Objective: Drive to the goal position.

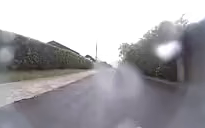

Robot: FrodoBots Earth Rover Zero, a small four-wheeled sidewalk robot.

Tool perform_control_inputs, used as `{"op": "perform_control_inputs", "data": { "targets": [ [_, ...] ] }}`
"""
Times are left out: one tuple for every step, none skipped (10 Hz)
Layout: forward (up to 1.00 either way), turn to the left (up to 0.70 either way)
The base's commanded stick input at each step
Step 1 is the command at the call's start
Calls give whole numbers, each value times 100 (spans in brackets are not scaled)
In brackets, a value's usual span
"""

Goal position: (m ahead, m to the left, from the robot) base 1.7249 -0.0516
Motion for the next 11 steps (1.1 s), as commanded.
{"op": "perform_control_inputs", "data": {
  "targets": [
    [70, 0],
    [70, 0],
    [70, 0],
    [70, 0],
    [70, 0],
    [70, 0],
    [70, 0],
    [70, 0],
    [70, 0],
    [70, 0],
    [70, -24]
  ]
}}
